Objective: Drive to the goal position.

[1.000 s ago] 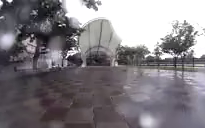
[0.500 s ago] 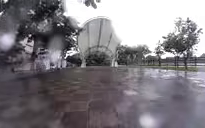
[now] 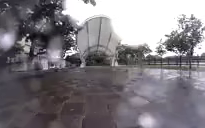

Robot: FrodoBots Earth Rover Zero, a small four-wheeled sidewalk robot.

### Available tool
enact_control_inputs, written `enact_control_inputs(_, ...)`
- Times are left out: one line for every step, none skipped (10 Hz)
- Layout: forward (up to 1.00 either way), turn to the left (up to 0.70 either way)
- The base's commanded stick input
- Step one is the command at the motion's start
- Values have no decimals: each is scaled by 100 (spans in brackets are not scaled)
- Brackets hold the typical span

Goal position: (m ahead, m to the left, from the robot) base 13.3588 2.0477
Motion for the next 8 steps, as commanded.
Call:
enact_control_inputs(100,0)
enact_control_inputs(100,0)
enact_control_inputs(100,7)
enact_control_inputs(100,15)
enact_control_inputs(100,22)
enact_control_inputs(100,24)
enact_control_inputs(100,25)
enact_control_inputs(100,17)
